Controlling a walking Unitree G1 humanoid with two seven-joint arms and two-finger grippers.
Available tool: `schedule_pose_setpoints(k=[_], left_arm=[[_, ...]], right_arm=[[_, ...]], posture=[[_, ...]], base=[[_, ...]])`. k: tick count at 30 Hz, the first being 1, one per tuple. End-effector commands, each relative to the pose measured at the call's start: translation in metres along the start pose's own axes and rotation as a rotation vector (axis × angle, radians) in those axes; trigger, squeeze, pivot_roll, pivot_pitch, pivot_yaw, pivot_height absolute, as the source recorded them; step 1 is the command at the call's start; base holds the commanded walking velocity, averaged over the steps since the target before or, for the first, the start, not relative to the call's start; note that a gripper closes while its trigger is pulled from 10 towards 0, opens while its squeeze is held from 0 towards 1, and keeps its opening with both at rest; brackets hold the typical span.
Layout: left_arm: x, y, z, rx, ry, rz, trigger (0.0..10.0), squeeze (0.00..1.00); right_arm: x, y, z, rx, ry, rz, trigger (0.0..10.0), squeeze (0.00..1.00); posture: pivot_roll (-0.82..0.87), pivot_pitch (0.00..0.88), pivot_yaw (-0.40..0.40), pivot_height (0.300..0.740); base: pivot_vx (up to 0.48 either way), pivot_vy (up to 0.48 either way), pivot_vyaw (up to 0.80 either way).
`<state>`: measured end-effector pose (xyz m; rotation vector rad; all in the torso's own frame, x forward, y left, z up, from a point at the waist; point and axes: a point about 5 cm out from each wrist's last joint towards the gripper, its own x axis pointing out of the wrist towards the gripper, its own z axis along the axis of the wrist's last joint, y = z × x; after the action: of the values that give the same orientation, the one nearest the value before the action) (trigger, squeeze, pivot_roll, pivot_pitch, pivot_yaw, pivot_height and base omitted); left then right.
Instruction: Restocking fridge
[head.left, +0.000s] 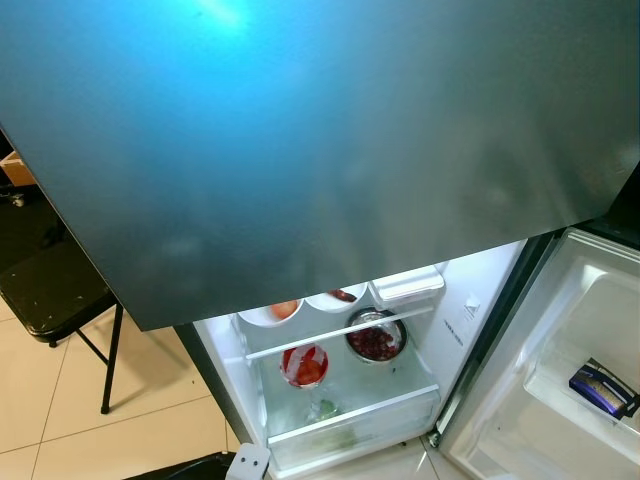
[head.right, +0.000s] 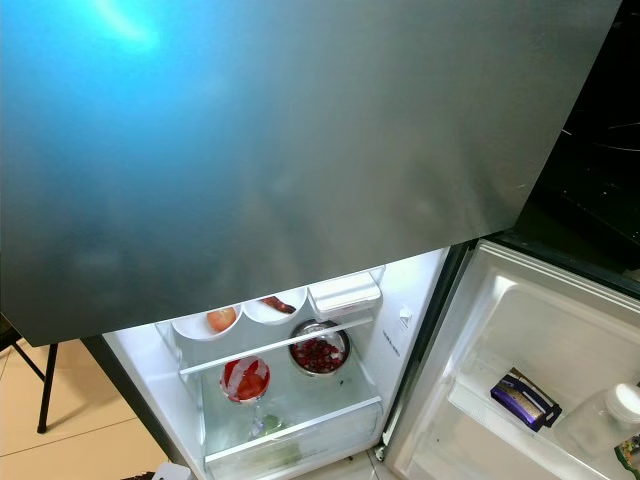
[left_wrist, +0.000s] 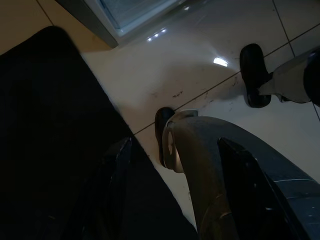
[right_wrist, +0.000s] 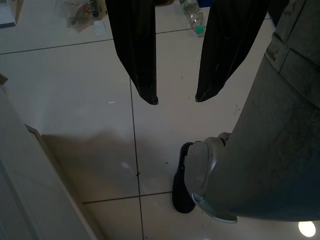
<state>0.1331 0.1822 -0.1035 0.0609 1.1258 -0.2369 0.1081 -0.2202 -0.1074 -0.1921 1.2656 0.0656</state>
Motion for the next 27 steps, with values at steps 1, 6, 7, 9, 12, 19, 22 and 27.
schedule_pose_setpoints(k=[1,6,7,9,12,19,22,27], left_arm=[[0.0007,-0.0038,-0.0034,0.006,0.02,-0.003,10.0,0.0],[0.0007,-0.0038,-0.0033,0.014,0.019,-0.001,10.0,0.0],[0.0007,-0.0038,-0.0033,0.014,0.019,-0.001,10.0,0.0],[0.0006,-0.0039,-0.0039,0.02,0.021,-0.001,10.0,0.0],[0.0005,-0.0041,-0.0048,0.024,0.024,-0.001,10.0,0.0],[0.0001,-0.0041,-0.0074,0.031,0.032,-0.001,10.0,0.0],[0.0,-0.0036,-0.0074,0.033,0.032,0.0,10.0,0.0],[0.0,-0.0031,-0.0066,0.036,0.029,0.001,10.0,0.0]], right_arm=[[0.0001,0.0011,-0.002,0.008,0.009,0.001,10.0,0.0],[0.0001,0.0006,-0.0007,0.006,0.006,0.0,10.0,0.0],[0.0001,0.0006,-0.0007,0.006,0.006,0.0,10.0,0.0],[0.0001,0.0006,-0.0006,0.006,0.006,0.0,10.0,0.0],[0.0001,0.0007,-0.0006,0.006,0.006,0.001,10.0,0.0],[0.0,0.0009,-0.0024,0.002,0.012,0.002,10.0,0.0],[-0.0001,-0.0003,-0.0022,0.001,0.011,-0.001,10.0,0.0],[-0.0002,-0.0012,-0.0015,-0.001,0.009,-0.003,10.0,0.0]], posture=[[0.01,0.0,-0.02,0.74],[0.01,0.0,-0.021,0.74],[0.01,0.0,-0.021,0.74],[0.01,0.0,-0.021,0.74],[0.01,0.0,-0.02,0.74],[0.01,0.0,-0.019,0.74],[0.01,0.0,-0.018,0.74],[0.01,0.0,-0.019,0.74]], base=[[-0.326,0.0,0.0],[-0.333,0.0,0.0],[-0.337,0.0,0.0],[-0.334,0.0,0.0],[-0.356,0.0,0.0],[-0.371,0.0,0.0],[-0.375,0.0,0.0],[-0.375,0.0,0.0]])
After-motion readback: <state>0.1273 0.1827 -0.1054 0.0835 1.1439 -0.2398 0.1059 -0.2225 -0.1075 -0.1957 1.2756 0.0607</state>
